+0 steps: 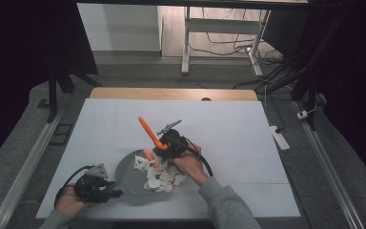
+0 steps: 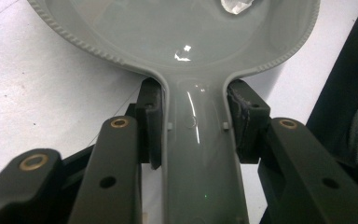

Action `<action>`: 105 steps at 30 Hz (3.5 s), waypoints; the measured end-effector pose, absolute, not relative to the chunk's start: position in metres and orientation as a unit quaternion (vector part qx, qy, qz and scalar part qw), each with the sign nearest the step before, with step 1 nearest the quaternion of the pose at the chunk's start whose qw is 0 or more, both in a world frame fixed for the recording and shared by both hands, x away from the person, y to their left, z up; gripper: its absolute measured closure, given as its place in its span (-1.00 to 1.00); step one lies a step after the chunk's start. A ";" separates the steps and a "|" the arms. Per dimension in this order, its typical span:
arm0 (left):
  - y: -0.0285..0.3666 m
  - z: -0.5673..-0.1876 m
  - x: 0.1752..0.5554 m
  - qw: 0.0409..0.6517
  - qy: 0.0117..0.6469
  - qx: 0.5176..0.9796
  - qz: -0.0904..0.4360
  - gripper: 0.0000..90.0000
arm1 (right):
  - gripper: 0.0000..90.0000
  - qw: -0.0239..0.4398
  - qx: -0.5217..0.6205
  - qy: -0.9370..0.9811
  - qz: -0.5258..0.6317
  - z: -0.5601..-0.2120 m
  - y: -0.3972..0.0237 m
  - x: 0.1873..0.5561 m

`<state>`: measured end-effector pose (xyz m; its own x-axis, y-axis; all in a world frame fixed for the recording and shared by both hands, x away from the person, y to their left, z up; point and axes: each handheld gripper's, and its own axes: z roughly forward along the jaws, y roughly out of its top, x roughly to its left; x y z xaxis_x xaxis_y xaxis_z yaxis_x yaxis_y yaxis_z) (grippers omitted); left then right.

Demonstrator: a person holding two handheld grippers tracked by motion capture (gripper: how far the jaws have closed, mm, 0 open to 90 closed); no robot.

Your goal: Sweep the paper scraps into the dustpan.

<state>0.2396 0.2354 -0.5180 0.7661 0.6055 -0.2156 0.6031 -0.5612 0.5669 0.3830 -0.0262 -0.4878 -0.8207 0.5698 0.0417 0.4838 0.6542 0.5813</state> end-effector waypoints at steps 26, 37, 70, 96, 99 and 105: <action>0.237 -0.519 0.239 0.323 0.339 0.883 0.003 0.36 | 0.56 0.058 0.235 0.891 0.384 -0.447 -0.015 0.363; 0.243 -0.519 0.237 0.330 0.340 0.881 -0.003 0.36 | 0.55 0.082 0.293 0.870 0.387 -0.449 -0.064 0.368; 0.254 -0.514 0.231 0.340 0.341 0.876 0.006 0.36 | 0.56 0.105 0.353 0.850 0.376 -0.466 -0.137 0.346; 0.244 -0.514 0.216 0.313 0.293 0.903 -0.010 0.36 | 0.56 0.079 0.347 0.869 0.345 -0.483 -0.112 0.332; 0.239 -0.514 0.216 0.310 0.294 0.904 -0.007 0.36 | 0.56 0.076 0.345 0.870 0.344 -0.485 -0.104 0.331; 0.232 -0.515 0.216 0.310 0.291 0.905 -0.005 0.36 | 0.56 0.069 0.322 0.882 0.336 -0.488 -0.080 0.323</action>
